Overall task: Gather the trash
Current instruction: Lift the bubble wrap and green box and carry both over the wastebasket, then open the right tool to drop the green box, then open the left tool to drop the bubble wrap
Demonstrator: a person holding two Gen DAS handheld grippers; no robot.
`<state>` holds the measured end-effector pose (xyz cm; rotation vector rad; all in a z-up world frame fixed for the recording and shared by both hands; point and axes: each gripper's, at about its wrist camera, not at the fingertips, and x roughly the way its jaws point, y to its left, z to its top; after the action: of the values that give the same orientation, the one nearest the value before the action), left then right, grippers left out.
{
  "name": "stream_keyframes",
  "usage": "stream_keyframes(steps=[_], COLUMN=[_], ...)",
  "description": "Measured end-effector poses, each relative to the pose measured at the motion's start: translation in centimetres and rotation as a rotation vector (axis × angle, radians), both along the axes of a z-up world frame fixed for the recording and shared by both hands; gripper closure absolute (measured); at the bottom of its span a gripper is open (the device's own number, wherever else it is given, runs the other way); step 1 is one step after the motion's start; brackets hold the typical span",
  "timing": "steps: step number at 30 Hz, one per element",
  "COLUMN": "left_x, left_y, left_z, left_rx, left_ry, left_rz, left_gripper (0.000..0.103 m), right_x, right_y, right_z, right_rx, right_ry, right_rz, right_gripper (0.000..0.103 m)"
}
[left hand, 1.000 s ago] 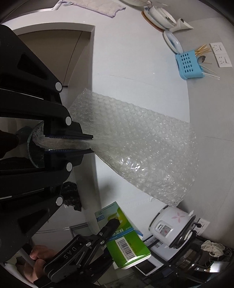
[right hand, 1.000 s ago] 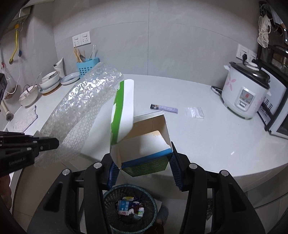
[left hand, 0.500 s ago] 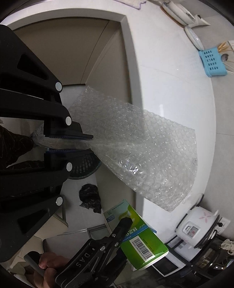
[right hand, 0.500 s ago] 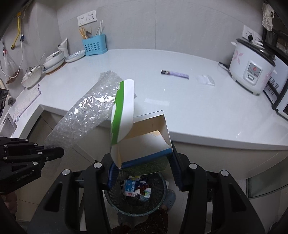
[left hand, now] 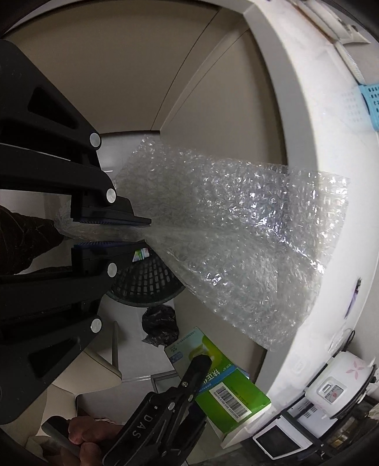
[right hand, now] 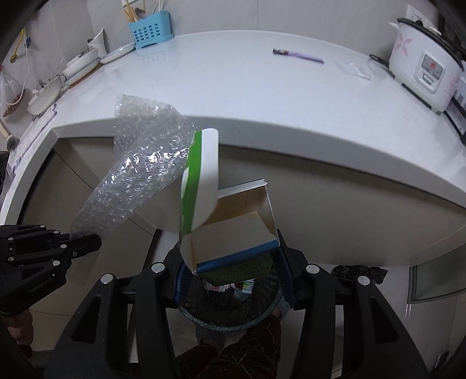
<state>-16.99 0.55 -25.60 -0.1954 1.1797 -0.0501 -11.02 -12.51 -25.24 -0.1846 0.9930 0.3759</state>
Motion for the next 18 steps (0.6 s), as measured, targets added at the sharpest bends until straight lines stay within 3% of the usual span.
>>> stream_keyframes(steps=[9,11,18], left_x=[0.6,0.7,1.5], left_y=[-0.2,-0.3,-0.8], left_z=[-2.6,-2.7,-3.6], left_rx=[0.016,0.017,0.017], left_ry=[0.044,0.047,0.071], left_rz=[0.004,0.003,-0.002], left_gripper=[0.095,0.095,0.095], right_x=[0.8,0.8,1.3], right_y=[0.9,0.7,-0.4], right_z=[-2.2,-2.1,-1.7], right_rx=[-0.006,-0.007,0.0], right_ry=[0.041,0.033,0.016], right_rz=[0.035,0.041,0.027], right_gripper=[0.048,0.037,0.022])
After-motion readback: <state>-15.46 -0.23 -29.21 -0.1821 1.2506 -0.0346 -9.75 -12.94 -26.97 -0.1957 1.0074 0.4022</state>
